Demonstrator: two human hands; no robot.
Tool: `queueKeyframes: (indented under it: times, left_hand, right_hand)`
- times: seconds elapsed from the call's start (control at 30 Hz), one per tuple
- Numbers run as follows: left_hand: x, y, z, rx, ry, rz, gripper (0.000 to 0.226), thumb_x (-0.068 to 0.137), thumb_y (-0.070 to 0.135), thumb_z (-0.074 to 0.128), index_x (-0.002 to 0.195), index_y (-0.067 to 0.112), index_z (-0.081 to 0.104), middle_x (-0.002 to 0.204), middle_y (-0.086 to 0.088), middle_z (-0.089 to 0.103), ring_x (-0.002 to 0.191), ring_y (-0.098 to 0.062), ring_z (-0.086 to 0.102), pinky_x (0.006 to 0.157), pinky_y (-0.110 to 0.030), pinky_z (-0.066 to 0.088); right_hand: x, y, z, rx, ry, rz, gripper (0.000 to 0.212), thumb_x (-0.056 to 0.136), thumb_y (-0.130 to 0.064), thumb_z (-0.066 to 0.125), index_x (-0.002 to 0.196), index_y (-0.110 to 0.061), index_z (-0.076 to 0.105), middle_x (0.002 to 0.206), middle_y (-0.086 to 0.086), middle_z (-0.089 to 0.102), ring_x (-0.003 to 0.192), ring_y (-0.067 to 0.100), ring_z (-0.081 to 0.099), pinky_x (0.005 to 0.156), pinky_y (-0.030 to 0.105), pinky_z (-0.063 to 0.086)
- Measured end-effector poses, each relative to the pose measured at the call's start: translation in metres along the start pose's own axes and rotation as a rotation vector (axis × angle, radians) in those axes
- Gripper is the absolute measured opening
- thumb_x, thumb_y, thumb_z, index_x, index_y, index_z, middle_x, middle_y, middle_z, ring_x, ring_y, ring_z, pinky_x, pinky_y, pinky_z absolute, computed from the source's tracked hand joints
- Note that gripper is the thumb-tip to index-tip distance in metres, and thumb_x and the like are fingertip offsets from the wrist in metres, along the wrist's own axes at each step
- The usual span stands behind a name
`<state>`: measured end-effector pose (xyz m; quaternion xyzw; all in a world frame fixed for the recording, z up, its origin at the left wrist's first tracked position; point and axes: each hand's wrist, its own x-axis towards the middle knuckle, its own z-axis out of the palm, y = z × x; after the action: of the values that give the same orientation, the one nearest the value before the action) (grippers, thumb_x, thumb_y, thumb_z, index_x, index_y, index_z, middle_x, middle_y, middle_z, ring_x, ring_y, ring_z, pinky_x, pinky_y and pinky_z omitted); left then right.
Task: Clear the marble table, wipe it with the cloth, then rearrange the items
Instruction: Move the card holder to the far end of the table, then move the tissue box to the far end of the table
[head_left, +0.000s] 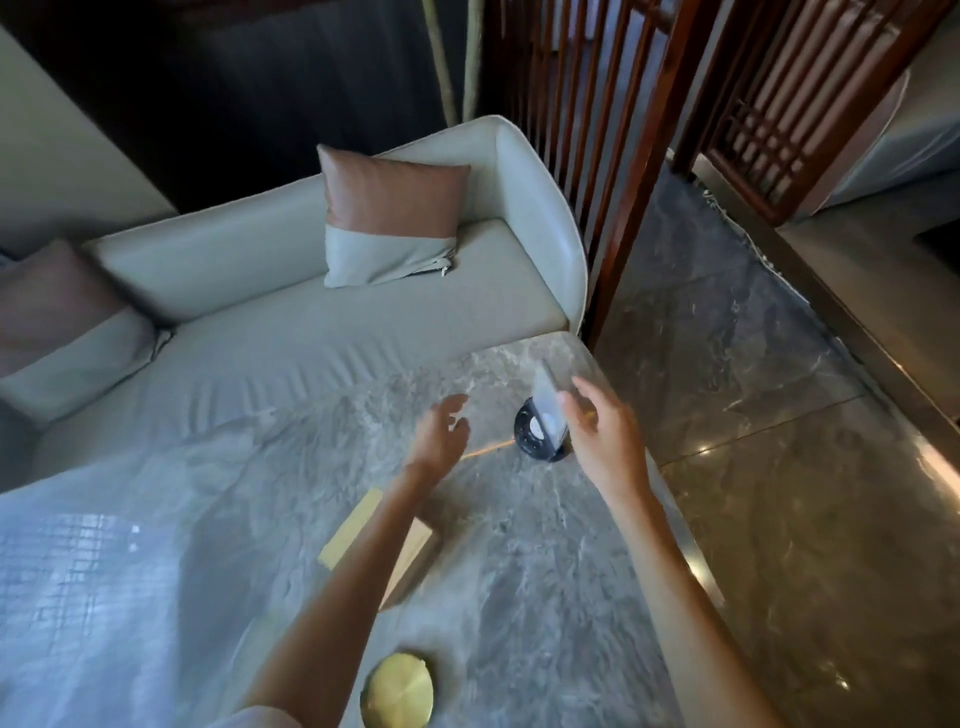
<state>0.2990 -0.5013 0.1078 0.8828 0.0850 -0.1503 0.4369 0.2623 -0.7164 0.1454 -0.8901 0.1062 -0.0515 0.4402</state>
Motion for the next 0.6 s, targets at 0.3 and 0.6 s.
queueKeyframes:
  times: [0.3,0.6]
  left_hand:
    - [-0.250,-0.156,-0.050,-0.194,0.161,-0.188,0.034,0.087,0.003,0.047,0.114,0.016,0.063,0.105,0.002,0.070,0.096,-0.013,0.067,0.081,-0.033,0.055]
    - [-0.390,-0.277,-0.064,-0.225,-0.015,-0.365,0.033,0.088,0.009,0.050,0.118,0.011,0.063,0.109,-0.008,0.071,0.101,-0.021,0.068,0.087,-0.032,0.053]
  right_hand:
    - [-0.208,0.017,0.057,0.066,-0.350,0.230,0.036,0.092,-0.034,0.058,0.119,-0.012,0.066,0.121,0.003,0.068,0.115,0.013,0.061,0.103,0.030,0.045]
    - [-0.384,-0.004,0.087,-0.030,-0.446,0.292,0.033,0.091,-0.029,0.061,0.117,-0.009,0.067,0.118,0.004,0.069,0.114,0.016,0.062,0.102,0.034,0.046]
